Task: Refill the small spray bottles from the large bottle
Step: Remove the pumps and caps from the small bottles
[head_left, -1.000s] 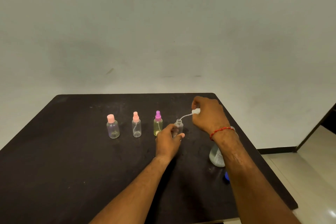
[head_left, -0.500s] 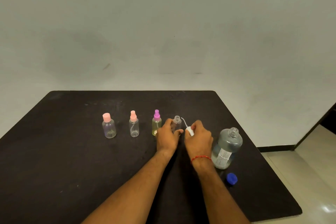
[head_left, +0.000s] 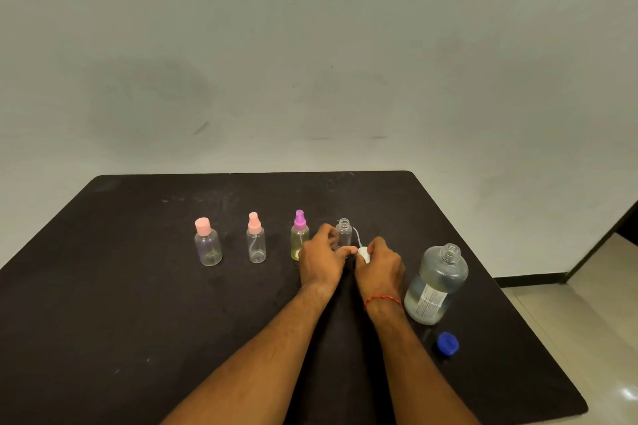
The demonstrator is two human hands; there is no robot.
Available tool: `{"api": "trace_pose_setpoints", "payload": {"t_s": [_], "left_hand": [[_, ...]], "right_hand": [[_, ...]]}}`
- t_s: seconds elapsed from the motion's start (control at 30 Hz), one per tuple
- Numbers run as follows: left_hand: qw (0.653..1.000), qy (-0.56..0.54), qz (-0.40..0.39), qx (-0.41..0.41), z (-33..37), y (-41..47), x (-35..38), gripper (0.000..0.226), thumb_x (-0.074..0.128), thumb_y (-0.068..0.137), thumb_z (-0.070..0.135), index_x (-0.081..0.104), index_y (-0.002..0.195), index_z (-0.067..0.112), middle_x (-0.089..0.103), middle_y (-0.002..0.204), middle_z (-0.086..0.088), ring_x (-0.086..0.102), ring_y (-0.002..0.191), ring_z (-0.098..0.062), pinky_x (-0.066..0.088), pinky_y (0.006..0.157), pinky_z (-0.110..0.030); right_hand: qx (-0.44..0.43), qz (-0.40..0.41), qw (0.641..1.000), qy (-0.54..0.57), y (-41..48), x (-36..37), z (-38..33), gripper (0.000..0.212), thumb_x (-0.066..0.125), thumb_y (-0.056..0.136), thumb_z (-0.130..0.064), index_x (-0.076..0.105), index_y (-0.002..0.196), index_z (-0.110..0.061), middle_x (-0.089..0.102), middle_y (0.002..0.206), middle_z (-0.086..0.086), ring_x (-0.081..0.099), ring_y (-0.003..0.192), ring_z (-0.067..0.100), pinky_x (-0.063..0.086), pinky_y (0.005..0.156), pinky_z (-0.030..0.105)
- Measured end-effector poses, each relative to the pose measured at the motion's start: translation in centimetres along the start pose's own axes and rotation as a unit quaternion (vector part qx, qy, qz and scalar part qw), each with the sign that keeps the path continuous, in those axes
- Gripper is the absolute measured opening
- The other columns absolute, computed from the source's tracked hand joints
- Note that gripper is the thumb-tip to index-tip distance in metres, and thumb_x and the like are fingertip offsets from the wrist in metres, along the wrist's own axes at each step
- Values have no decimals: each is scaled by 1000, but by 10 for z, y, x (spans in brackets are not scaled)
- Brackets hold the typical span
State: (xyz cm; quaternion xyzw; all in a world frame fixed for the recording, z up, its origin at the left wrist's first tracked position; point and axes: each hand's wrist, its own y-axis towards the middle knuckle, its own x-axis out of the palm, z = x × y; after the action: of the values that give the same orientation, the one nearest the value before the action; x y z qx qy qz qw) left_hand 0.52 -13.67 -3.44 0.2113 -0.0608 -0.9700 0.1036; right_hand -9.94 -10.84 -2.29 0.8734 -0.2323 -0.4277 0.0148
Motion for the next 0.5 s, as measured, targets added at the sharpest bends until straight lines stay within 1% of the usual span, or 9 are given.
{"api": "trace_pose_setpoints", "payload": {"t_s": [0.1,0.17,0.27,0.33,0.4,0.43,0.5], "left_hand": [[1000,0,-5,2,2,-3,-1,37,87,74,30,63,100,20,72,105,4,65,96,-5,49,77,-16],[1000,-2,-5,1,3,-5,-1,39,87,74,30,64,103,18,73,109,2,66,99,-7,47,77,-13],[1000,-9,-4,2,4,-7,-1,41,88,73,29,66,106,19,74,110,3,68,105,-8,49,80,-14],[1000,-6,-2,8,3,-7,-1,41,89,72,30,67,106,20,74,106,4,69,99,-7,51,80,-15],[1000,-1,-1,13,2,-9,0,43,89,72,30,68,108,20,75,104,4,65,91,-1,50,78,-13],[1000,1,-1,15,2,-10,0,44,88,73,30,68,111,19,75,104,4,64,91,0,49,79,-13],[1000,3,3,20,2,-13,0,47,88,74,29,68,115,18,74,106,4,65,94,-2,52,83,-16]], "right_hand": [[3,0,1000,-6,1,0,2,20,66,84,-31,53,90,-17,66,86,7,61,81,29,50,64,34],[1,-1,1000,-8,1,0,3,19,66,84,-30,54,91,-17,66,87,7,61,81,28,47,64,32],[-4,-1,1000,-9,1,-1,4,18,65,85,-27,55,93,-14,66,90,8,62,84,30,43,64,30],[-8,-1,1000,-11,1,0,5,18,64,85,-27,55,93,-14,66,91,9,62,83,29,47,65,32],[-12,-2,1000,-10,1,-1,6,18,65,84,-26,55,93,-14,65,92,9,61,84,29,49,68,35],[-14,-2,1000,-7,1,-2,5,19,65,83,-26,55,94,-14,64,93,9,61,85,29,49,69,35],[-18,-1,1000,-5,0,-3,5,21,66,84,-25,56,97,-12,63,96,10,60,88,30,49,72,36]]}}
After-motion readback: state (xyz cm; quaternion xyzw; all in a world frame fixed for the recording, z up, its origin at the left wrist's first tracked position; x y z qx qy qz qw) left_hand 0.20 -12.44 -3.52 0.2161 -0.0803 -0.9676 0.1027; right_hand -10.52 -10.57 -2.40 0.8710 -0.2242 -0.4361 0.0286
